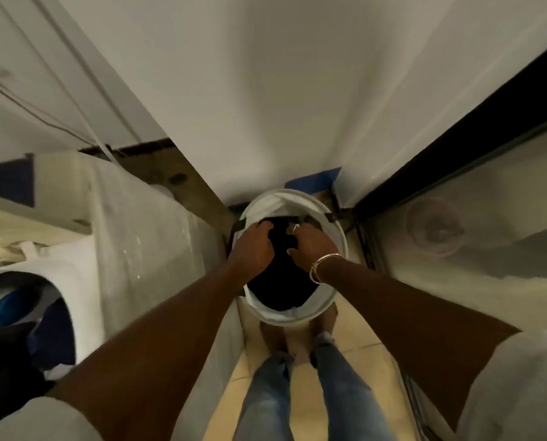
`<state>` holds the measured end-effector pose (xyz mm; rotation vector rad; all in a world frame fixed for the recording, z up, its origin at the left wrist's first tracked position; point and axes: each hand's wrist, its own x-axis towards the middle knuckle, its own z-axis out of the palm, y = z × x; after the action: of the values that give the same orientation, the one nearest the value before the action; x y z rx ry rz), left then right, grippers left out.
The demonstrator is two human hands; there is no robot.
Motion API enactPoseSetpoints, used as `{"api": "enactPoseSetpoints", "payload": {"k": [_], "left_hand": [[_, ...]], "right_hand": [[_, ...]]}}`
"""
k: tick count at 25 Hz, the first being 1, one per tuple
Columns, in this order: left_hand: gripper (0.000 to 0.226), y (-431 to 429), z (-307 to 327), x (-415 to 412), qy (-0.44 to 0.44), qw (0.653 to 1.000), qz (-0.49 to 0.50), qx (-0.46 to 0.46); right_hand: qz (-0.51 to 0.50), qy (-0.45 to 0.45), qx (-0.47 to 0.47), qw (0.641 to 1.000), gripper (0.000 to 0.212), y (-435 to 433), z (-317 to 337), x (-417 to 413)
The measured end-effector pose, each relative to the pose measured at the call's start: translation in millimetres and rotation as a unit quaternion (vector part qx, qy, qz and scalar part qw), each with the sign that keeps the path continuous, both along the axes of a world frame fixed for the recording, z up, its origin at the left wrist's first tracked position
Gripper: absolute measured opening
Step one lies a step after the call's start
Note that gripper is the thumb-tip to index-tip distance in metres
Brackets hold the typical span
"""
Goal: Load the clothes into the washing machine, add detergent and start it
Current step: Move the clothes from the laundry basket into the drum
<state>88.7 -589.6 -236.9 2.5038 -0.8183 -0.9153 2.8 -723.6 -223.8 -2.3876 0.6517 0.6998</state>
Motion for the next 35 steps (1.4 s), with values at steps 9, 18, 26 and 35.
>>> {"api": "enactPoseSetpoints", "payload": {"k": [9, 18, 26, 35], "left_hand": [[0.05, 9.3, -215.9, -1.1, 0.13, 0.982, 0.049, 0.131], [0.119, -10.2, -340.4, 2.0, 0.081, 0.946, -0.075, 0.304], [0.025, 12.8, -342.4, 6.7, 0.071, 0.968, -0.118, 0.207], [0.02, -3.3, -153.2, 45.8, 0.0, 0.961, -0.225, 0.163]], "right_hand": [[-0.054, 0.177, 0.078, 0.98, 0.09, 21.9, -240.2, -21.6], [0.043, 0.181, -0.045, 0.982, 0.132, 55.9, -378.1, -32.1], [0.004, 0.14, 0.029, 0.99, 0.047, 35.2, -353.1, -23.4], [-0.036, 0.085, -0.002, 0.996, 0.053, 18.9, -169.0, 2.0]]}}
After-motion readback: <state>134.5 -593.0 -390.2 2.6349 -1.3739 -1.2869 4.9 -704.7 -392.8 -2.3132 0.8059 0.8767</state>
